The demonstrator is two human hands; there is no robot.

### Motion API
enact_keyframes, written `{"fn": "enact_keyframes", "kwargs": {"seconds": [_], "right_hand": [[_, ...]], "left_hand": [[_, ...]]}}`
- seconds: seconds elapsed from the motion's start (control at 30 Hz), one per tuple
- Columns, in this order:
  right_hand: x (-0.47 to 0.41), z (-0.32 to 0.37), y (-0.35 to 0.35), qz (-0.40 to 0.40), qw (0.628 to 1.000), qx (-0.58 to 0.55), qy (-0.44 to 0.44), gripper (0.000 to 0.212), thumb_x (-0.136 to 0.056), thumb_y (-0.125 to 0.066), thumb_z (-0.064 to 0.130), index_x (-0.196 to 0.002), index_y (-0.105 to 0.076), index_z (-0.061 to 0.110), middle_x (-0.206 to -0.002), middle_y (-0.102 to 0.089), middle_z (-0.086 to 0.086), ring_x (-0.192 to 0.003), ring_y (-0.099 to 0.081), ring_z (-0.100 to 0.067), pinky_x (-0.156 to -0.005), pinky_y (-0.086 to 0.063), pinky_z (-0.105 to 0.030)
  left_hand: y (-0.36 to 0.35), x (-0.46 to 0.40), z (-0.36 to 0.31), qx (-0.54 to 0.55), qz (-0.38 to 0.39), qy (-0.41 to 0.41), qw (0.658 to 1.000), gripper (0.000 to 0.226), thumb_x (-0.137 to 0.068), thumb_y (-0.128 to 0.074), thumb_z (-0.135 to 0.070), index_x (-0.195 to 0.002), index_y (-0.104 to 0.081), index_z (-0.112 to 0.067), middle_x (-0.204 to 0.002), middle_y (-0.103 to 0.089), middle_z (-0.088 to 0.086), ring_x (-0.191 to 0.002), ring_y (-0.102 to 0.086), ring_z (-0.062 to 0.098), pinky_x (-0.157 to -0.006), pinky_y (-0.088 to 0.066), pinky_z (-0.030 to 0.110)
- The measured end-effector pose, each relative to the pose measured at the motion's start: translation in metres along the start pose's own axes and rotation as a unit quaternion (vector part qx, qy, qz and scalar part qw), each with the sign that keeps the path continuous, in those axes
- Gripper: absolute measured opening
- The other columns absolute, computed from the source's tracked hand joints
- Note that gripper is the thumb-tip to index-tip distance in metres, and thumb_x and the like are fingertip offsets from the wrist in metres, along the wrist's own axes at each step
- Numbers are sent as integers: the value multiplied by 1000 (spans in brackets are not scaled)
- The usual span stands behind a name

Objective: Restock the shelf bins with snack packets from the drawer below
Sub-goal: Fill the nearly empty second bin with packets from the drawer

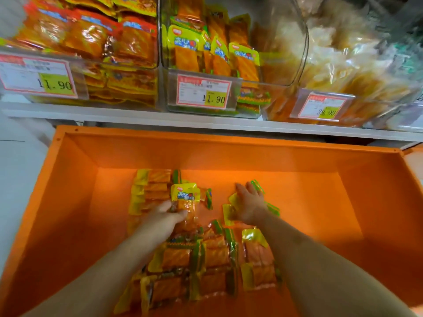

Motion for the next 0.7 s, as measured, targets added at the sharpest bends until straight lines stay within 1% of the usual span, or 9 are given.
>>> {"fn": "enact_keyframes", "kwargs": {"seconds": [0.07, 0.17, 0.23, 0.33, 0.47, 0.5, 0.57, 0.63, 0.7], "right_hand": [[4, 5, -8, -37, 999, 9, -4, 114, -73, -87, 48, -163, -19, 31, -171, -14, -8, -154, -18, -39, -124, -27, -48], [16, 12, -11, -69, 997, 20, 14, 91, -83, -78, 36, -159, -28, 30, -165, -30, -1, -143, -34, -40, -112, -44, -50], [23, 16, -4, -81, 996, 7, 31, 72, -87, -68, 31, -153, -39, 29, -150, -50, -6, -132, -49, -40, -103, -50, -47], [34, 21, 15, -76, 995, -60, 27, 54, -91, -61, 23, -143, -48, 23, -121, -69, -16, -109, -66, -42, -82, -53, -42], [54, 39, 54, -40, 993, -111, 32, 31, -93, -63, 20, -121, -51, 17, -101, -70, -12, -91, -69, -33, -68, -50, -39], [61, 48, 68, -27, 991, -125, 39, 22, -92, -61, 14, -113, -54, 19, -96, -71, -10, -84, -70, -30, -67, -54, -41], [81, 69, 97, 21, 980, -191, 57, 23, -90, -56, 1, -102, -62, 20, -88, -70, -8, -73, -73, -29, -69, -64, -45], [107, 91, 125, 68, 965, -239, 83, 29, -91, -58, -8, -108, -68, 13, -88, -67, -7, -71, -71, -24, -68, -66, -48], [138, 109, 153, 74, 959, -244, 123, 31, -89, -70, -8, -114, -67, 10, -84, -65, -3, -68, -69, -17, -66, -66, -47]], "left_hand": [[-2, -4, 2, 10, -1, -2, 1000, 28, -74, -79, -49, -100, -74, -42, -122, -71, -11, -116, -66, 21, -111, -47, 47], [-4, -5, 1, 14, -6, -2, 1000, 50, -78, -78, -47, -125, -69, -33, -129, -65, -9, -122, -61, 21, -114, -43, 46], [-2, -3, 0, 16, -3, -5, 1000, 53, -75, -77, -49, -124, -70, -31, -123, -69, -11, -117, -64, 20, -112, -46, 46], [3, 1, -5, 31, -5, -20, 999, 29, -86, -76, -39, -113, -74, -31, -112, -77, -7, -103, -72, 19, -97, -56, 41], [10, 14, -20, 43, -11, -46, 998, 14, -97, -70, -25, -110, -71, -25, -107, -75, -7, -93, -69, 11, -74, -53, 24], [13, 21, -28, 41, -14, -55, 998, 11, -97, -69, -23, -108, -71, -25, -106, -75, -6, -92, -69, 11, -74, -53, 24], [21, 35, -43, 36, -19, -70, 997, 6, -96, -69, -20, -99, -73, -24, -98, -78, -5, -90, -71, 15, -88, -56, 34], [30, 52, -61, 31, -20, -96, 995, 6, -97, -68, -20, -95, -73, -23, -91, -77, -7, -89, -70, 16, -88, -54, 35], [40, 77, -83, 0, -28, -125, 992, 6, -95, -69, -27, -101, -72, -27, -95, -75, -8, -93, -69, 16, -83, -50, 31]]}}
Point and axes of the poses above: each hand's wrist, its own x-axis away from the middle knuckle, its own y-axis out of the back of the hand, z = x × y, the point moved 4 cm from there along -x, towards the middle knuckle
